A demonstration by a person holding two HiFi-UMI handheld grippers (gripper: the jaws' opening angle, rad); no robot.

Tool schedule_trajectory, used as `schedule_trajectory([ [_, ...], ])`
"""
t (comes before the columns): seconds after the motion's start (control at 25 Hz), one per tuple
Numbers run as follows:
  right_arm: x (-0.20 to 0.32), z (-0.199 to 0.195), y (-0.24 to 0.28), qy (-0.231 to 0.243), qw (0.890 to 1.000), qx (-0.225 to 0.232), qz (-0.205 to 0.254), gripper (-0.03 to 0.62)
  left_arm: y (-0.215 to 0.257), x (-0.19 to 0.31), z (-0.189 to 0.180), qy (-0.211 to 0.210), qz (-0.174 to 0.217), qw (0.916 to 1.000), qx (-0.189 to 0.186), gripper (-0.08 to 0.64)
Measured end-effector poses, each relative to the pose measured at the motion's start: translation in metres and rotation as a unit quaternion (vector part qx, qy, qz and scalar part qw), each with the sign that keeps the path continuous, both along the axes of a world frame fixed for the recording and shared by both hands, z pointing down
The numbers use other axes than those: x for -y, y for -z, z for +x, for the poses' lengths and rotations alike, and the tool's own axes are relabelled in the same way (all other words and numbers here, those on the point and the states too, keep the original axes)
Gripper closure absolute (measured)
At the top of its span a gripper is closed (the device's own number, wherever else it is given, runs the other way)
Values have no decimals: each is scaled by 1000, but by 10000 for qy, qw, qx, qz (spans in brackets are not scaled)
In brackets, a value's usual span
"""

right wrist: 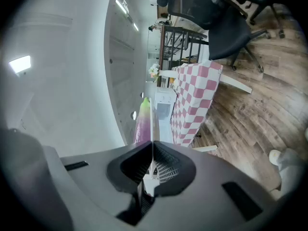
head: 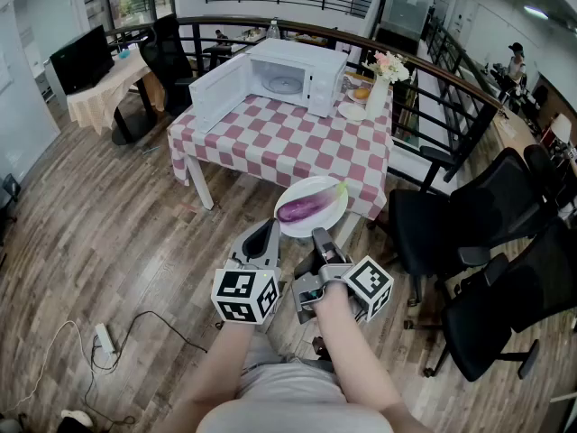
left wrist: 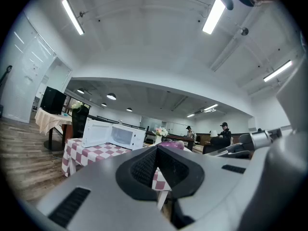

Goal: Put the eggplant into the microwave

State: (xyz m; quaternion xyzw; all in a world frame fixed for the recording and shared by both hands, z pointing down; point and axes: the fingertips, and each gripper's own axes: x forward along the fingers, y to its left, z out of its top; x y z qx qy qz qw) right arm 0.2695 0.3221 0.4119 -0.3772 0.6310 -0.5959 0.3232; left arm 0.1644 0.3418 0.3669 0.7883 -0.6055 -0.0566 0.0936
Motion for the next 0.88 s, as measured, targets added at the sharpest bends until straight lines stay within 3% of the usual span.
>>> schedule_trajectory([
  [0.4, 24, -24, 0, -105, 9999, 43, 69, 561, -2, 24, -27, -77, 45, 9999, 71, 557],
  [0.88, 80, -59, -10, -397, 9991, -48, -102, 561, -8, 92, -69, -360, 22, 9991, 239, 557],
])
